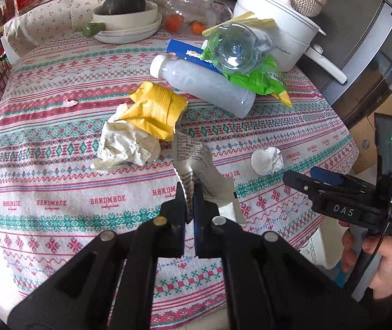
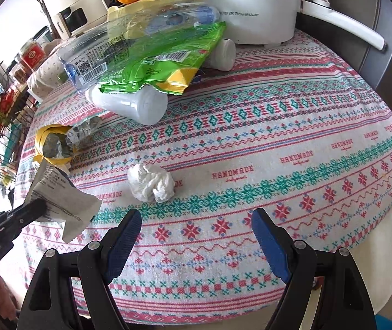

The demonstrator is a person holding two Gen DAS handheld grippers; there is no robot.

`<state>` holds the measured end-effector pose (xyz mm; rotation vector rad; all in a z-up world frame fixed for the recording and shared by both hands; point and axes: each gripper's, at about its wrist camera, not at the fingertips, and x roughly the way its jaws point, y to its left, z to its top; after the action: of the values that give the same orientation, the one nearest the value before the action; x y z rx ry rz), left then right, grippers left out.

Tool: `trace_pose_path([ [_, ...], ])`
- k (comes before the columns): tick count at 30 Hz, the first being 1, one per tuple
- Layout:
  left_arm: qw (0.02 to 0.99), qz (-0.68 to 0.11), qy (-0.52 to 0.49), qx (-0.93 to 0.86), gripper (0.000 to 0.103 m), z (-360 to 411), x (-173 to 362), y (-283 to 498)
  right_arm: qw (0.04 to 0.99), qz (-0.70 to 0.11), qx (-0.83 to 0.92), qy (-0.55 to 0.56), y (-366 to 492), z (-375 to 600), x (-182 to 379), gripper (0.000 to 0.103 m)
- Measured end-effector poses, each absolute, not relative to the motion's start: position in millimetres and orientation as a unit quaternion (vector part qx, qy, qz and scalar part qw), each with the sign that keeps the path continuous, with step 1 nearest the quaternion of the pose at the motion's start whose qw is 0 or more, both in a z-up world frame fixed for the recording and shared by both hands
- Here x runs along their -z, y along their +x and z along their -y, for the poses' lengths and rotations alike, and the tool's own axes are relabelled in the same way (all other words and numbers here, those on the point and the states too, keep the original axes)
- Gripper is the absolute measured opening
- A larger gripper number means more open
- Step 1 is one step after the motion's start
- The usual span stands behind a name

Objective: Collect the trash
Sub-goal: 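Grasp the crumpled white tissue with the right gripper while the left holds the wrapper, then drop the tissue and the wrapper into the white bin with both grippers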

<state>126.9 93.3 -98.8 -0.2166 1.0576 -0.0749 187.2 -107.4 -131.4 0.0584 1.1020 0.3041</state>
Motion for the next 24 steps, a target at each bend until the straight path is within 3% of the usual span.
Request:
trace_pose_path([
  [4, 0.863, -0.495, -0.093, 0.029, 0.005, -103, 91, 120, 0.839, -0.514, -0.175, 0.042, 201, 88, 141, 0.073],
  [7, 0.865, -0.494, -0.087, 0.023, 0.005, -108, 89, 118, 0.836, -0.516, -0.182, 0.042, 210, 78, 151, 0.059],
  [10, 0.865, -0.494, -0.087, 0.020, 0.005, -113, 88, 117, 0.842, -0.505, -0.189, 0.028, 212, 69, 153, 0.038],
  [24, 0.883, -0.460, -0.068, 0.066, 0.005, -69, 55, 107, 0.861, -0.474, -0.182, 0.028, 174, 130, 98, 0.034],
])
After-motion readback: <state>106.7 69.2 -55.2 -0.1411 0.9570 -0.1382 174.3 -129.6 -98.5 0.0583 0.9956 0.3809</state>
